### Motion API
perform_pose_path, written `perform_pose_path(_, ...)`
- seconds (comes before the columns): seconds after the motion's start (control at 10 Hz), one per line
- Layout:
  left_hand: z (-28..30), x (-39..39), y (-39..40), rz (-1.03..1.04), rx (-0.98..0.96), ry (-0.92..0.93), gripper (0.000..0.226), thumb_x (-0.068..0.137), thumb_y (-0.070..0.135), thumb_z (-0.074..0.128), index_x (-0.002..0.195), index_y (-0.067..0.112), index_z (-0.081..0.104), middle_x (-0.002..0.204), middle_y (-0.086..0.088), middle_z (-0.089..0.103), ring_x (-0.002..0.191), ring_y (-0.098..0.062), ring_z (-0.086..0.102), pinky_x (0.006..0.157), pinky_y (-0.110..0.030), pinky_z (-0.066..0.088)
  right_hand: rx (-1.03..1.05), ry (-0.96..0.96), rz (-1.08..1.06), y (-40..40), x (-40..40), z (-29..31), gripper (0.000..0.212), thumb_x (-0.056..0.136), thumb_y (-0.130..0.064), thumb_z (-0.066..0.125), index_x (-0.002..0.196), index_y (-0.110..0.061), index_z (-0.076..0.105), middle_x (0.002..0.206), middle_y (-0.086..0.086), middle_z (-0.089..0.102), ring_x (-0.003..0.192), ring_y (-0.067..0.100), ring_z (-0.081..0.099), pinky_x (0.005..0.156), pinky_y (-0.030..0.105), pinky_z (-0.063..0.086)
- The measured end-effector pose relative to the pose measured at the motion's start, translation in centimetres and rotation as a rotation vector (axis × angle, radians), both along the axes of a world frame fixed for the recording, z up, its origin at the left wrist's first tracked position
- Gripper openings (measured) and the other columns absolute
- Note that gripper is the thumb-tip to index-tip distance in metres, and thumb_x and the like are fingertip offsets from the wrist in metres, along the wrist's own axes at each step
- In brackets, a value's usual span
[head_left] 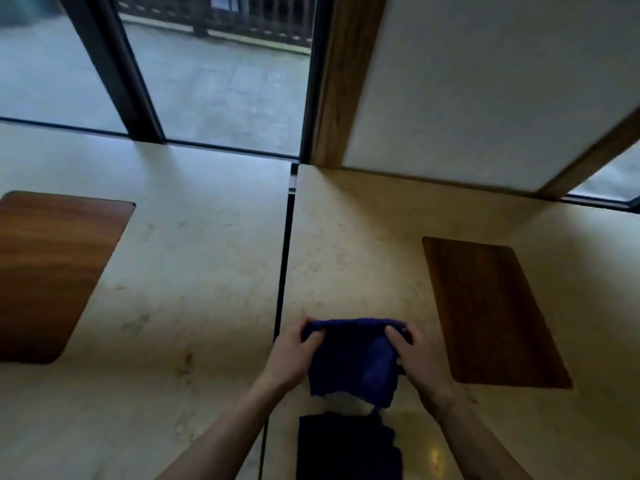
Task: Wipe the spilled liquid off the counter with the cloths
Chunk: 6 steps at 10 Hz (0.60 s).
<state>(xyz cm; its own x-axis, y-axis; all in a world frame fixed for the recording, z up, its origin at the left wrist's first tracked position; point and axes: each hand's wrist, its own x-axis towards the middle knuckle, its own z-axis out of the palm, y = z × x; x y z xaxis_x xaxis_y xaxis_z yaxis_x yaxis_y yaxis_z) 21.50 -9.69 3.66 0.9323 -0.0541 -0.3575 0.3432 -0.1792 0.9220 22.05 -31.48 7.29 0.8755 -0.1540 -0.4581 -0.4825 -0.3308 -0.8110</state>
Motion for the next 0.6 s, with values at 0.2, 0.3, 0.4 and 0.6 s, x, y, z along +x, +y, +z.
perform_pose_path(0.2, -2.2, 2.3, -0.9, 0.112, 0.103, 0.217, 0.014, 0.097, 0.027, 0.052, 0.108, 0.022, 0.060, 0.105, 0.003, 0.067, 0.095, -0.012, 0.064, 0.080, -0.033, 0.056, 0.037, 0.125, 0.136, -0.7, 4.7, -5.0, 0.015, 0.100, -0.030, 0.052, 0.109, -0.021, 0.060, 0.109, 0.003, 0.064, 0.093, 0.019, 0.064, 0.073, 0.037, 0.057)
perform_pose_path(0.3, -3.2, 3.1, -1.4, 0.133, 0.245, 0.191, 0.024, 0.098, 0.028, 0.049, 0.120, 0.023, 0.056, 0.114, 0.002, 0.062, 0.102, -0.015, 0.062, 0.086, -0.038, 0.055, -0.016, 0.102, 0.192, -1.6, 5.8, -6.6, 0.017, 0.100, -0.028, 0.052, 0.116, -0.028, 0.059, 0.109, -0.006, 0.063, 0.093, 0.009, 0.060, 0.073, 0.025, 0.052)
perform_pose_path(0.4, -3.3, 2.8, -1.6, 0.185, 0.324, 0.158, 0.030, 0.098, 0.028, 0.051, 0.127, 0.023, 0.054, 0.119, 0.003, 0.057, 0.103, -0.014, 0.060, 0.087, -0.038, 0.056, -0.078, 0.079, 0.200, -2.6, 5.9, -6.9, 0.023, 0.100, -0.023, 0.050, 0.120, -0.034, 0.056, 0.108, -0.009, 0.061, 0.094, 0.008, 0.059, 0.075, 0.025, 0.052)
perform_pose_path(0.6, -1.3, -0.7, -2.5, 0.437, 0.359, 0.068, 0.026, 0.096, 0.024, 0.057, 0.122, 0.023, 0.059, 0.113, 0.010, 0.060, 0.098, -0.001, 0.057, 0.074, -0.015, 0.045, -0.074, 0.040, 0.197, -6.4, 5.7, -5.8, 0.022, 0.099, -0.026, 0.053, 0.117, -0.036, 0.060, 0.113, -0.006, 0.062, 0.099, 0.014, 0.061, 0.083, 0.033, 0.055)
